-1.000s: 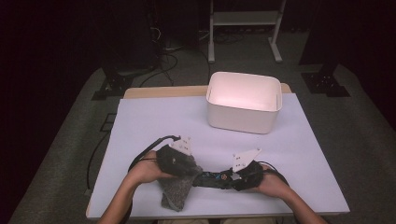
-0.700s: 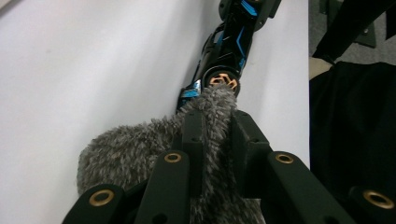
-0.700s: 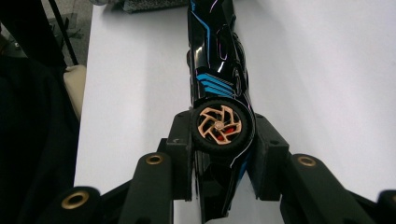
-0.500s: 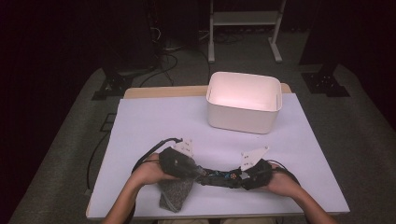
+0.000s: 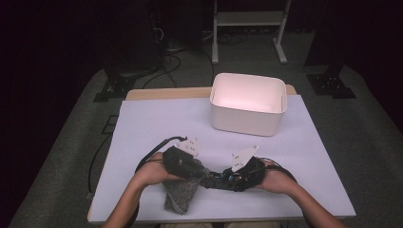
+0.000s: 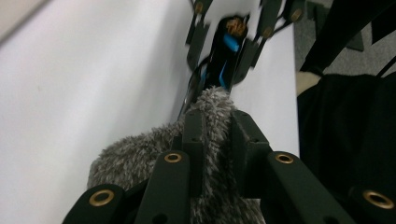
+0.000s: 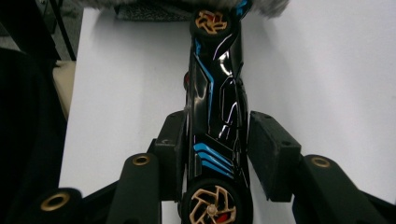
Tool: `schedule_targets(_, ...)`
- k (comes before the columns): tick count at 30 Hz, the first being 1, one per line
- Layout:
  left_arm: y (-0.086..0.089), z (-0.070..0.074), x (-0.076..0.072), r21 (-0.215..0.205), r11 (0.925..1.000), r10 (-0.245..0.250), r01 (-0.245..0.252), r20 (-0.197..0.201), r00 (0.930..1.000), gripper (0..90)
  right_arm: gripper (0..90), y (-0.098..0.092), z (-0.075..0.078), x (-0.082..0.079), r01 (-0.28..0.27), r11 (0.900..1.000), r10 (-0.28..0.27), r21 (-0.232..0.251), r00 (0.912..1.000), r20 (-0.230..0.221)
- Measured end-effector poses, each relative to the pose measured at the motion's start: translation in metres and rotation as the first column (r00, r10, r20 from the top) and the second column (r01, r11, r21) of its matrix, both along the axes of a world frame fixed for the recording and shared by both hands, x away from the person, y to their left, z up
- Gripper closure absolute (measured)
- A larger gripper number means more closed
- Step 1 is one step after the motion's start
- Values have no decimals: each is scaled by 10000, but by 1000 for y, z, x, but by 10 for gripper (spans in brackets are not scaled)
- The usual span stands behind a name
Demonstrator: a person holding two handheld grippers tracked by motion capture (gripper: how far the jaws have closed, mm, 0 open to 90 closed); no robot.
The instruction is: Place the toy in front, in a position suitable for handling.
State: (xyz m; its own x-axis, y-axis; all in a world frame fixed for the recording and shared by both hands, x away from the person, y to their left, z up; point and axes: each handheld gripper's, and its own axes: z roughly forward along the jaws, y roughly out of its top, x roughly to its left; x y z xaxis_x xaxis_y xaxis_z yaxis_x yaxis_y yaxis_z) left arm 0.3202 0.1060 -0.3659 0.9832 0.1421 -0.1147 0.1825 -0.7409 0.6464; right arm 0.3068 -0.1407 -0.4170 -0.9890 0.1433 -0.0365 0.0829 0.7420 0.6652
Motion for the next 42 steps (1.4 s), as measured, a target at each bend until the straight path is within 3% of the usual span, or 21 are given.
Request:
schedule_targets(6,-21,11,0,-102,9987,-495,497,259,9984,771,565,-2,-2,0,94,9999,-93,112,9999,-74)
schedule_targets(12,-36,2,1,262,9971,-722,718,154,9973,770,573,-5,-3,-1,183,9997,-180,190,9997,-138)
schedule_targets(14,-33,-3,3,333,9979,-559,556,64,9984,770,573,-5,-3,-1,184,9996,-181,231,9997,-137)
schedule_targets(19,-18,-8,3,-6,9998,-218,218,-210,9995,768,573,-8,-7,-1,252,9990,-243,363,9994,-260)
schedule_targets(24,-2,-10,2,-75,9999,75,-76,-147,9999,765,571,-8,-6,-2,286,9993,-280,222,9993,-248)
schedule_targets(29,-6,-13,3,-102,9999,-16,14,-177,9998,766,557,1,-2,1,80,9998,-83,-188,9998,-167)
schedule_targets(35,-12,-12,3,-96,9999,-134,132,-136,9998,765,548,14,2,3,-74,9993,69,-358,9999,-148)
schedule_targets(42,2,-13,4,-396,9992,95,-101,-149,9998,765,552,26,3,6,-323,9977,317,-593,9994,-102)
